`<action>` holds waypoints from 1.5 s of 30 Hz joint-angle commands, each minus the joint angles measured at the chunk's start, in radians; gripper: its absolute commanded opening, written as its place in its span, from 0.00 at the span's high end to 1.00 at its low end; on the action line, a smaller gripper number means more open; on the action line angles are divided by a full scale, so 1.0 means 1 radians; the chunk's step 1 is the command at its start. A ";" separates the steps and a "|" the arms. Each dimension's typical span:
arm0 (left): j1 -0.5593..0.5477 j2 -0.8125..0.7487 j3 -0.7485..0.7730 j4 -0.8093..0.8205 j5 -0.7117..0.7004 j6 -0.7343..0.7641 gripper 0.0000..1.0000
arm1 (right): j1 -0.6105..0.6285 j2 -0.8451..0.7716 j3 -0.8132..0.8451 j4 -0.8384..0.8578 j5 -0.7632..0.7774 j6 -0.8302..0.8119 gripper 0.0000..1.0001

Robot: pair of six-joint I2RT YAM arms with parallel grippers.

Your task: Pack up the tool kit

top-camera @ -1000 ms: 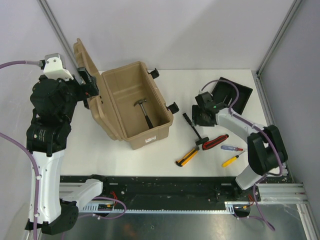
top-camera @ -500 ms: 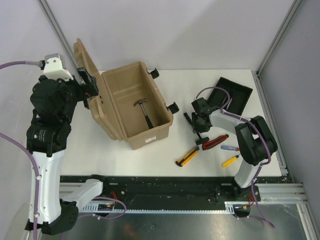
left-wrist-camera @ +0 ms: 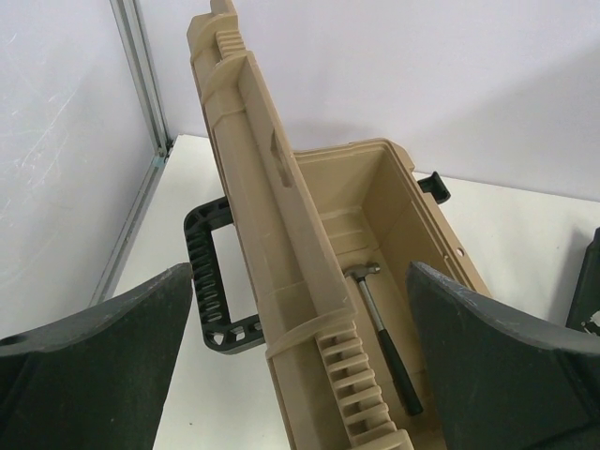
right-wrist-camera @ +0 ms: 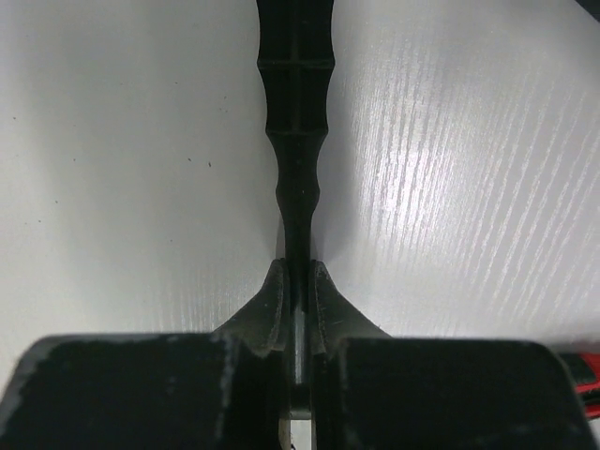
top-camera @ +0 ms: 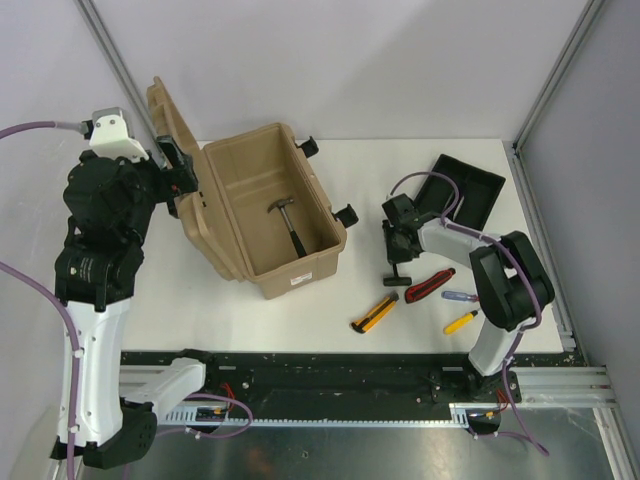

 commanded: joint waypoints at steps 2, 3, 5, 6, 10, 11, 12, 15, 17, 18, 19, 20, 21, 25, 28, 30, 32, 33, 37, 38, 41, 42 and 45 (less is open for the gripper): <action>-0.004 0.005 0.011 0.036 -0.019 0.018 0.01 | -0.010 -0.126 0.065 0.005 0.043 -0.011 1.00; -0.004 0.004 0.011 0.037 -0.020 0.018 0.01 | -0.015 -0.147 0.080 0.002 0.053 -0.010 1.00; -0.004 0.003 0.011 0.038 -0.023 0.019 0.01 | -0.027 -0.192 0.116 -0.009 0.072 -0.008 1.00; -0.004 0.002 0.011 0.038 -0.024 0.019 0.01 | -0.032 -0.210 0.137 -0.015 0.084 -0.009 1.00; -0.004 0.000 0.012 0.037 -0.026 0.021 0.01 | -0.039 -0.275 0.246 -0.040 0.131 -0.027 1.00; -0.004 0.000 0.012 0.038 -0.027 0.021 0.01 | -0.039 -0.285 0.275 -0.042 0.134 -0.036 1.00; -0.004 -0.001 0.013 0.038 -0.027 0.020 0.01 | -0.036 -0.292 0.305 -0.042 0.129 -0.044 1.00; -0.005 -0.001 0.015 0.037 -0.026 0.019 0.01 | -0.011 -0.282 0.404 -0.036 0.073 -0.076 1.00; -0.005 -0.002 0.016 0.038 -0.025 0.019 0.00 | 0.030 -0.248 0.482 -0.038 0.051 -0.101 1.00; -0.005 -0.002 0.016 0.037 -0.025 0.017 0.00 | 0.059 -0.225 0.521 -0.039 0.044 -0.113 1.00; -0.005 -0.002 0.015 0.037 -0.024 0.016 0.00 | 0.088 -0.201 0.565 -0.035 0.038 -0.123 1.00; -0.004 -0.003 0.013 0.037 -0.022 0.014 0.00 | 0.117 -0.174 0.602 -0.030 0.035 -0.126 1.00; -0.004 -0.003 0.013 0.037 -0.020 0.012 0.01 | 0.145 -0.149 0.633 -0.020 0.029 -0.124 1.00; -0.005 -0.011 0.008 0.038 -0.016 0.004 0.01 | 0.252 -0.024 0.728 0.013 0.012 -0.106 1.00; -0.005 -0.020 0.002 0.038 -0.014 -0.002 0.01 | 0.326 0.066 0.786 0.021 0.011 -0.097 1.00; -0.005 -0.026 -0.001 0.037 -0.010 -0.006 0.01 | 0.353 0.131 0.835 -0.003 0.006 -0.073 1.00; -0.005 -0.032 -0.006 0.038 -0.006 -0.009 0.00 | 0.368 0.207 0.900 -0.050 -0.011 -0.053 1.00; -0.005 -0.035 -0.008 0.038 -0.003 -0.010 0.00 | 0.377 0.243 0.933 -0.073 -0.019 -0.050 1.00; -0.005 -0.038 -0.010 0.037 0.005 -0.011 0.01 | 0.412 0.359 1.017 -0.122 -0.024 -0.073 1.00; -0.005 -0.038 -0.010 0.037 0.006 -0.011 0.01 | 0.418 0.387 1.038 -0.138 -0.020 -0.076 1.00; -0.005 -0.039 -0.011 0.038 0.009 -0.011 0.01 | 0.422 0.457 1.080 -0.182 -0.009 -0.065 1.00; -0.005 -0.039 -0.012 0.038 0.010 -0.011 0.01 | 0.423 0.476 1.086 -0.191 -0.008 -0.060 1.00; -0.004 -0.038 -0.013 0.037 0.014 -0.010 0.01 | 0.422 0.539 1.111 -0.229 -0.018 -0.054 1.00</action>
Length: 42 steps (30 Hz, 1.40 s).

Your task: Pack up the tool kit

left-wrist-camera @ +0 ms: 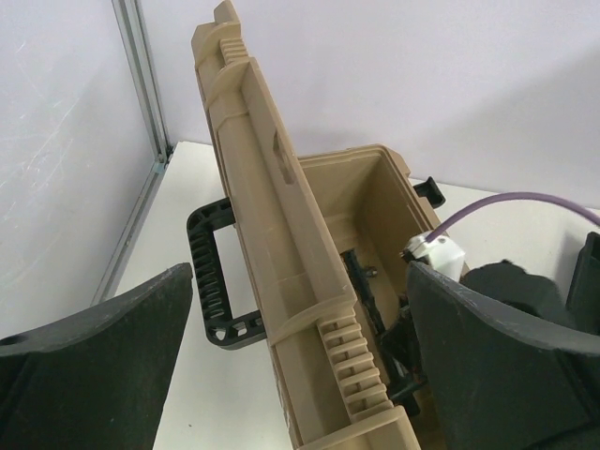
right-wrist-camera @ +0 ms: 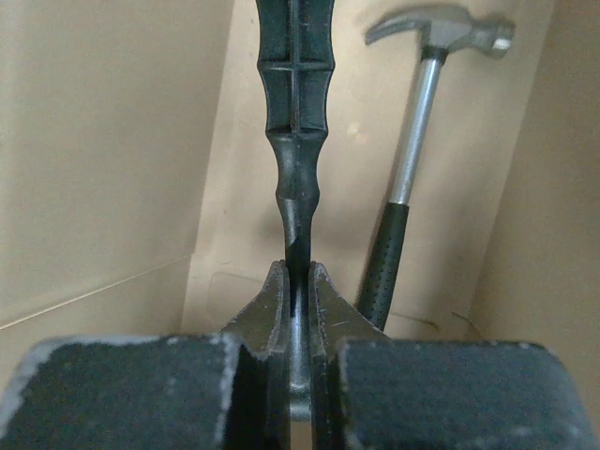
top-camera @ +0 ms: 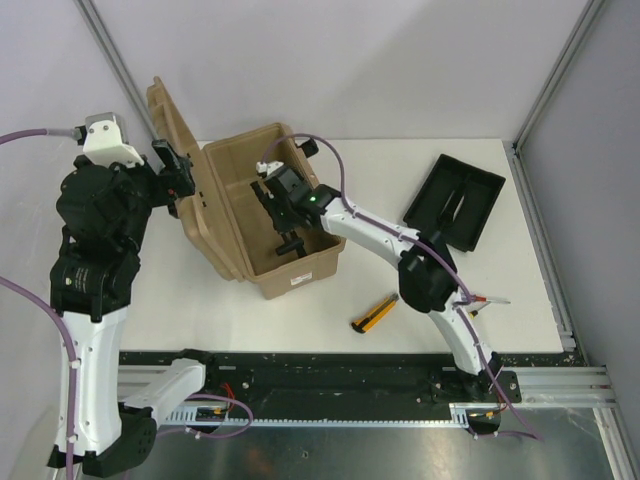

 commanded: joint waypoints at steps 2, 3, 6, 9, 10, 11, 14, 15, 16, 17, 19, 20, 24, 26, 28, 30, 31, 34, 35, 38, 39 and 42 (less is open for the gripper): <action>-0.004 -0.004 -0.006 0.037 0.016 -0.010 0.01 | -0.001 0.111 0.124 -0.116 -0.008 0.024 1.00; -0.004 -0.004 -0.006 0.037 0.018 -0.010 0.01 | -0.002 0.133 0.143 -0.134 -0.011 0.031 1.00; -0.005 -0.003 -0.006 0.036 0.022 -0.010 0.01 | -0.002 0.169 0.161 -0.155 -0.013 0.041 0.98; -0.005 -0.006 -0.005 0.037 0.020 -0.008 0.01 | -0.004 0.183 0.163 -0.157 0.001 0.044 0.88; -0.005 -0.007 -0.006 0.037 0.020 -0.007 0.01 | -0.006 0.186 0.163 -0.157 0.004 0.047 0.83; -0.005 -0.008 -0.006 0.037 0.020 -0.007 0.01 | -0.009 0.188 0.164 -0.158 0.006 0.051 0.78; -0.004 -0.011 -0.008 0.037 0.019 -0.005 0.01 | -0.021 0.191 0.174 -0.162 -0.007 0.063 0.68; -0.004 -0.012 -0.005 0.037 0.017 -0.002 0.01 | -0.026 0.191 0.182 -0.168 -0.015 0.060 0.65; -0.004 -0.014 -0.002 0.037 0.012 0.001 0.01 | -0.030 0.189 0.195 -0.176 -0.017 0.058 0.62; -0.004 -0.018 0.002 0.037 0.006 0.006 0.01 | -0.035 0.185 0.209 -0.185 -0.016 0.055 0.59; -0.004 -0.020 0.016 0.037 -0.005 0.015 0.01 | -0.045 0.155 0.226 -0.191 -0.015 0.047 0.54; -0.004 -0.022 0.023 0.037 -0.008 0.019 0.01 | -0.050 0.131 0.229 -0.185 -0.016 0.043 0.52; -0.004 -0.022 0.042 0.036 -0.009 0.023 0.00 | -0.068 -0.003 0.226 -0.144 -0.031 0.027 0.43; -0.004 -0.021 0.048 0.036 -0.005 0.021 0.01 | -0.081 -0.084 0.203 -0.111 -0.035 0.024 0.41; -0.004 -0.023 0.050 0.037 -0.001 0.019 0.01 | -0.104 -0.175 0.145 -0.062 -0.032 0.027 0.39; -0.005 -0.026 0.049 0.036 0.000 0.018 0.01 | -0.141 -0.269 0.060 -0.003 -0.013 0.040 0.39; -0.005 -0.028 0.048 0.037 0.002 0.017 0.01 | -0.168 -0.312 0.013 0.020 0.006 0.053 0.38; -0.003 -0.031 0.044 0.036 0.005 0.015 0.01 | -0.260 -0.425 -0.127 0.059 0.078 0.097 0.37; -0.004 -0.032 0.044 0.037 0.007 0.014 0.01 | -0.291 -0.453 -0.169 0.063 0.111 0.108 0.35; -0.004 -0.029 0.044 0.037 0.011 0.006 0.01 | -0.375 -0.520 -0.270 0.048 0.244 0.130 0.28; -0.004 -0.027 0.046 0.037 0.017 0.004 0.01 | -0.405 -0.533 -0.295 0.039 0.279 0.139 0.26; -0.004 -0.018 0.053 0.037 0.032 -0.005 0.01 | -0.473 -0.548 -0.372 0.023 0.378 0.162 0.17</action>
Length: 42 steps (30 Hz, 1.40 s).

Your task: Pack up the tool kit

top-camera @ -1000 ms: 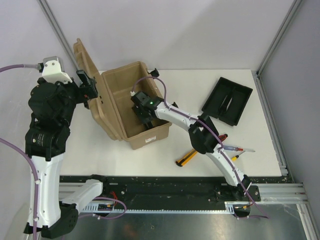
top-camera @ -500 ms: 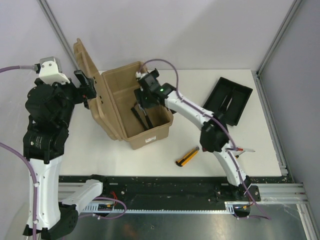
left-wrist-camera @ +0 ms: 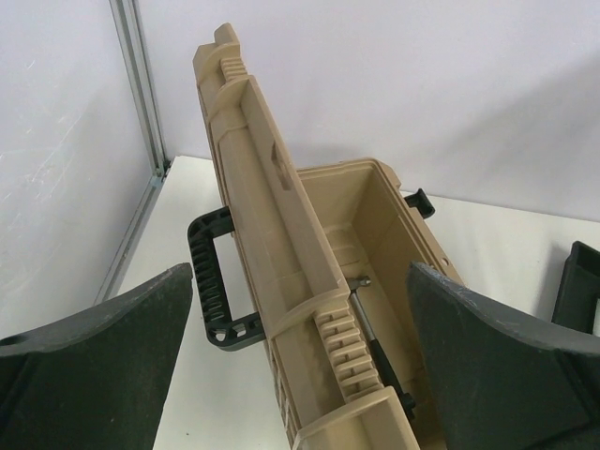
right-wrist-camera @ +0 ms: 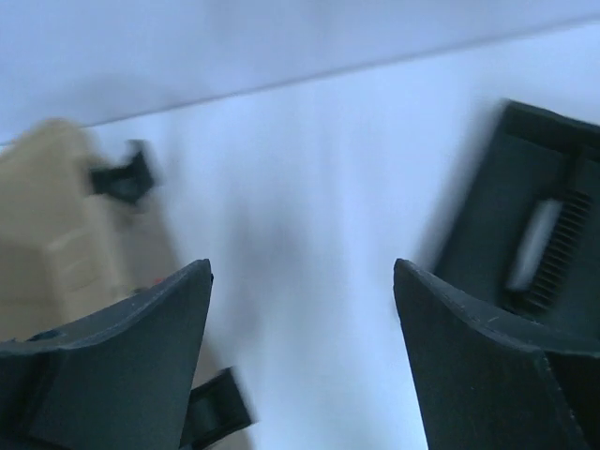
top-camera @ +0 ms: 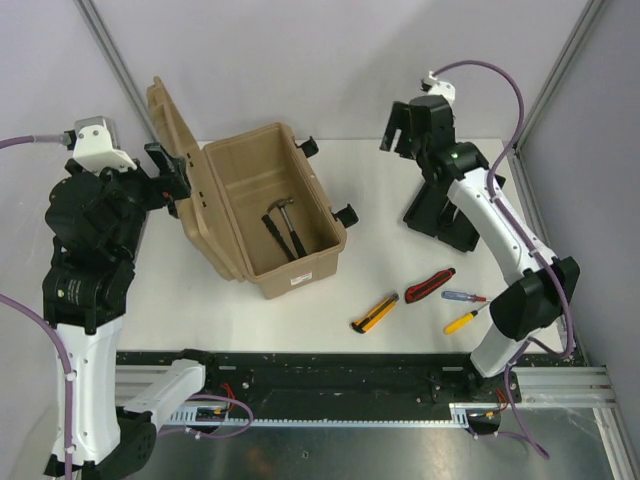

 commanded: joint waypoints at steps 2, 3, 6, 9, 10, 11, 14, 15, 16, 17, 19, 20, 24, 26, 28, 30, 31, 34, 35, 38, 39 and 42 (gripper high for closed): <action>-0.005 0.007 0.040 0.035 0.026 -0.007 0.00 | -0.094 0.019 -0.148 -0.039 0.221 0.069 0.06; -0.004 0.007 0.040 0.035 0.026 -0.008 0.01 | -0.120 0.021 -0.170 -0.038 0.226 0.080 0.03; -0.004 0.005 0.035 0.035 0.022 -0.007 0.01 | -0.191 0.031 -0.231 -0.021 0.222 0.105 0.01; -0.004 0.003 0.030 0.035 0.019 -0.006 0.01 | -0.249 0.063 -0.271 -0.008 0.217 0.109 0.02; -0.005 0.003 0.029 0.035 0.019 -0.006 0.01 | -0.267 0.078 -0.275 -0.010 0.215 0.114 0.03; -0.005 0.003 0.028 0.034 0.018 -0.007 0.00 | -0.287 0.099 -0.277 -0.015 0.212 0.122 0.04; -0.005 0.004 0.026 0.036 0.018 -0.009 0.01 | -0.339 0.154 -0.281 -0.014 0.183 0.141 0.12; -0.005 0.006 0.026 0.036 0.017 -0.009 0.01 | -0.353 0.173 -0.281 -0.007 0.171 0.141 0.15; -0.005 0.006 0.026 0.035 0.018 -0.009 0.01 | -0.366 0.192 -0.281 0.002 0.156 0.140 0.18; -0.004 0.006 0.027 0.035 0.018 -0.009 0.01 | -0.377 0.212 -0.280 0.013 0.140 0.133 0.22; -0.004 0.010 0.027 0.035 0.017 -0.009 0.01 | -0.397 0.255 -0.268 0.025 0.121 0.127 0.29; -0.004 0.011 0.029 0.035 0.016 -0.009 0.01 | -0.405 0.277 -0.258 0.026 0.113 0.123 0.31; -0.004 0.007 0.025 0.036 0.009 -0.009 0.01 | -0.423 0.345 -0.214 0.018 0.092 0.116 0.34; -0.004 0.004 0.020 0.035 0.005 -0.009 0.01 | -0.426 0.376 -0.193 0.010 0.090 0.116 0.34; -0.005 0.004 0.016 0.035 -0.001 -0.009 0.01 | -0.429 0.404 -0.171 -0.003 0.086 0.122 0.36; -0.005 0.005 0.016 0.036 -0.004 -0.009 0.01 | -0.433 0.430 -0.157 -0.014 0.075 0.129 0.40; -0.005 0.005 0.016 0.035 -0.007 -0.009 0.00 | -0.434 0.440 -0.153 -0.015 0.068 0.131 0.44; -0.006 0.009 0.018 0.035 -0.011 -0.007 0.01 | -0.435 0.455 -0.149 -0.006 0.044 0.128 0.54; -0.005 0.010 0.018 0.036 -0.011 -0.007 0.01 | -0.435 0.459 -0.146 -0.004 0.039 0.126 0.56; -0.004 0.014 0.019 0.035 -0.012 -0.005 0.01 | -0.435 0.467 -0.128 -0.008 0.030 0.117 0.67; -0.004 0.015 0.020 0.036 -0.013 -0.005 0.01 | -0.435 0.467 -0.121 -0.009 0.028 0.112 0.73; -0.005 0.021 0.024 0.036 -0.011 -0.005 0.01 | -0.433 0.449 -0.107 -0.016 0.035 0.096 0.96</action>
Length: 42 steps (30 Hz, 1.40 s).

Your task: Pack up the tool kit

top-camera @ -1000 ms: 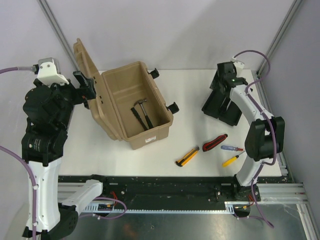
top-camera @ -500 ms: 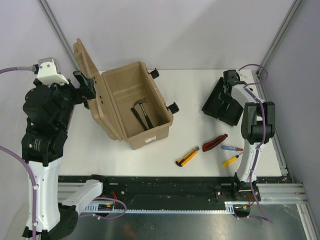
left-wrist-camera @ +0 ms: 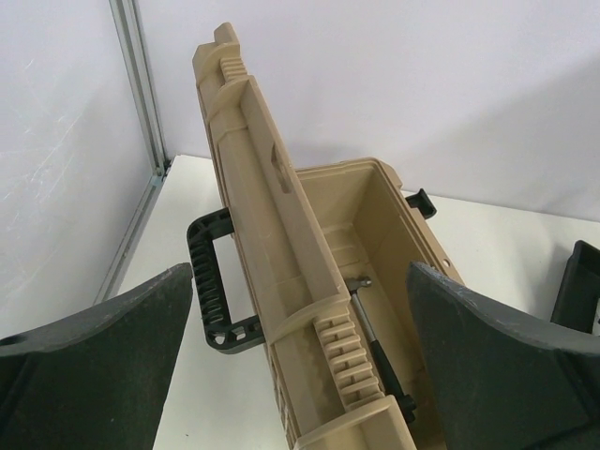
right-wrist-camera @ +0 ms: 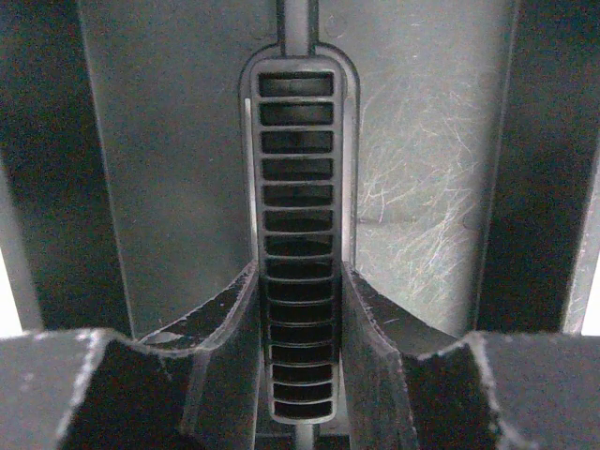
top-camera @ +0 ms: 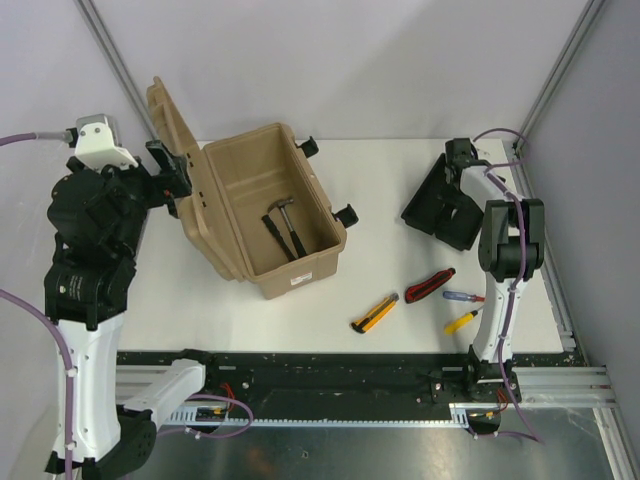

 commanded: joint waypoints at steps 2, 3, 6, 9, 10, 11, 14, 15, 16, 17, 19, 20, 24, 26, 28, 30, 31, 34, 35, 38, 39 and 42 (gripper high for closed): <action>-0.005 0.009 0.024 0.031 -0.012 -0.004 0.01 | 0.004 -0.040 0.072 0.007 0.014 -0.028 0.99; -0.005 0.011 0.025 0.031 -0.012 -0.004 0.01 | 0.011 -0.059 0.078 0.006 0.022 -0.040 0.99; -0.004 0.015 0.030 0.032 -0.011 -0.003 0.01 | 0.031 -0.126 0.098 0.003 0.033 -0.077 1.00; -0.004 0.018 0.037 0.032 -0.018 -0.006 0.01 | 0.053 -0.200 0.108 0.011 0.016 -0.102 1.00; -0.005 0.017 0.041 0.033 -0.023 -0.011 0.01 | 0.063 -0.224 0.109 0.019 0.004 -0.109 1.00; -0.005 0.016 0.043 0.037 -0.025 -0.016 0.00 | 0.076 -0.248 0.112 0.025 -0.006 -0.114 1.00; -0.005 0.010 0.047 0.049 -0.026 -0.023 0.01 | 0.126 -0.301 0.136 0.023 -0.032 -0.133 1.00; -0.005 0.008 0.047 0.051 -0.024 -0.024 0.01 | 0.146 -0.310 0.154 0.015 -0.035 -0.143 1.00; -0.005 0.007 0.048 0.053 -0.023 -0.024 0.01 | 0.172 -0.318 0.176 0.003 -0.035 -0.155 1.00; -0.005 0.006 0.049 0.054 -0.021 -0.024 0.01 | 0.201 -0.322 0.203 -0.013 -0.030 -0.166 1.00; -0.004 0.004 0.047 0.055 -0.017 -0.024 0.01 | 0.265 -0.322 0.263 -0.049 -0.025 -0.187 1.00; -0.004 0.003 0.047 0.055 -0.016 -0.025 0.01 | 0.300 -0.319 0.295 -0.068 -0.020 -0.195 1.00; -0.004 -0.001 0.046 0.055 -0.011 -0.027 0.01 | 0.440 -0.294 0.430 -0.142 -0.016 -0.203 1.00; -0.004 -0.003 0.041 0.055 -0.010 -0.029 0.01 | 0.514 -0.279 0.471 -0.162 -0.009 -0.205 1.00; -0.004 -0.006 0.036 0.055 -0.007 -0.031 0.01 | 0.587 -0.262 0.502 -0.169 -0.002 -0.206 1.00; -0.004 -0.010 0.034 0.054 -0.004 -0.033 0.01 | 0.651 -0.237 0.538 -0.176 0.004 -0.204 1.00; -0.004 -0.012 0.031 0.054 -0.003 -0.034 0.01 | 0.680 -0.222 0.557 -0.180 0.005 -0.203 1.00; -0.004 -0.016 0.025 0.055 0.001 -0.037 0.01 | 0.758 -0.165 0.618 -0.198 0.002 -0.194 1.00; -0.004 -0.019 0.022 0.055 0.003 -0.039 0.01 | 0.779 -0.144 0.642 -0.207 0.001 -0.188 1.00; -0.005 -0.027 0.012 0.055 0.006 -0.043 0.01 | 0.835 -0.067 0.744 -0.258 0.010 -0.143 1.00; -0.005 -0.029 0.010 0.055 0.006 -0.044 0.01 | 0.848 -0.044 0.780 -0.276 0.013 -0.123 1.00; -0.004 -0.036 0.006 0.055 0.008 -0.048 0.01 | 0.869 0.012 0.855 -0.332 0.016 -0.086 1.00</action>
